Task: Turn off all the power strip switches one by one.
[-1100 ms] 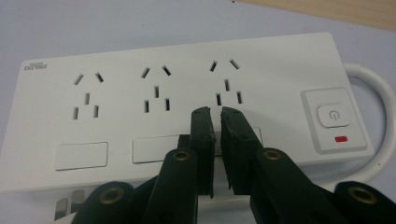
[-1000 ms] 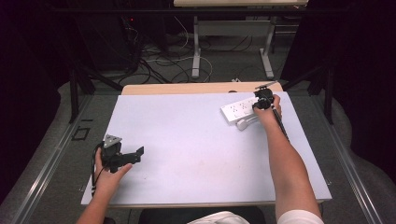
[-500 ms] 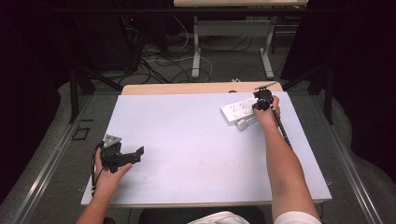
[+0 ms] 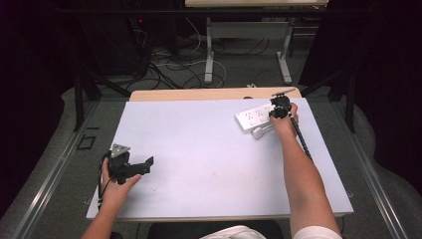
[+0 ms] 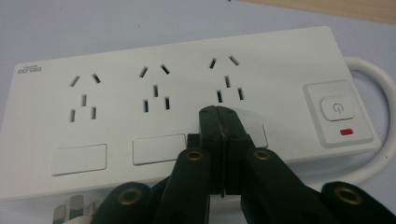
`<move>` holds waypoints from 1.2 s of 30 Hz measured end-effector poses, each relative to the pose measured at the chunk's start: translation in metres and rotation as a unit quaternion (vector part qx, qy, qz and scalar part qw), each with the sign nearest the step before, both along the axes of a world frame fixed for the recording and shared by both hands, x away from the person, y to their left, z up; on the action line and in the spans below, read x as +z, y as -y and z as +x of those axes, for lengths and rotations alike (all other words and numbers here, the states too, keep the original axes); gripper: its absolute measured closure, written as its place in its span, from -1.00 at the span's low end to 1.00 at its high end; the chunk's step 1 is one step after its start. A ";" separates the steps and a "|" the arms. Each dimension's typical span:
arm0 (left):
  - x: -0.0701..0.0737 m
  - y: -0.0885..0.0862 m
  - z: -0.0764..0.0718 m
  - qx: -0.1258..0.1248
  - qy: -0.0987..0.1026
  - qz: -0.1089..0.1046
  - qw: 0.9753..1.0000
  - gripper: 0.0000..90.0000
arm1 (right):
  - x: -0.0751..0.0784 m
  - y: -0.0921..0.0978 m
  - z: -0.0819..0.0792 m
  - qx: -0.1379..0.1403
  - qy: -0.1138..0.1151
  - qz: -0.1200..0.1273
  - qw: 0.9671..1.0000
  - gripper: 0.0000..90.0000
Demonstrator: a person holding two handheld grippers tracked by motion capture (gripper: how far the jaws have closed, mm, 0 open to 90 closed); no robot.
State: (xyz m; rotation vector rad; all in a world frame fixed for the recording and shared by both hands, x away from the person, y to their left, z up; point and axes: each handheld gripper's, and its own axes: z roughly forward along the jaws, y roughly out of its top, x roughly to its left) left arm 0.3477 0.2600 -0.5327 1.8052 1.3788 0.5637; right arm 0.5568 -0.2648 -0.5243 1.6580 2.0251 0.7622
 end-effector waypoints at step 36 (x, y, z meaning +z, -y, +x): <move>0.000 0.000 0.001 -0.004 -0.004 0.004 1.000 -0.99 | 0.011 -0.012 -0.007 0.044 -0.001 0.005 0.999 1.00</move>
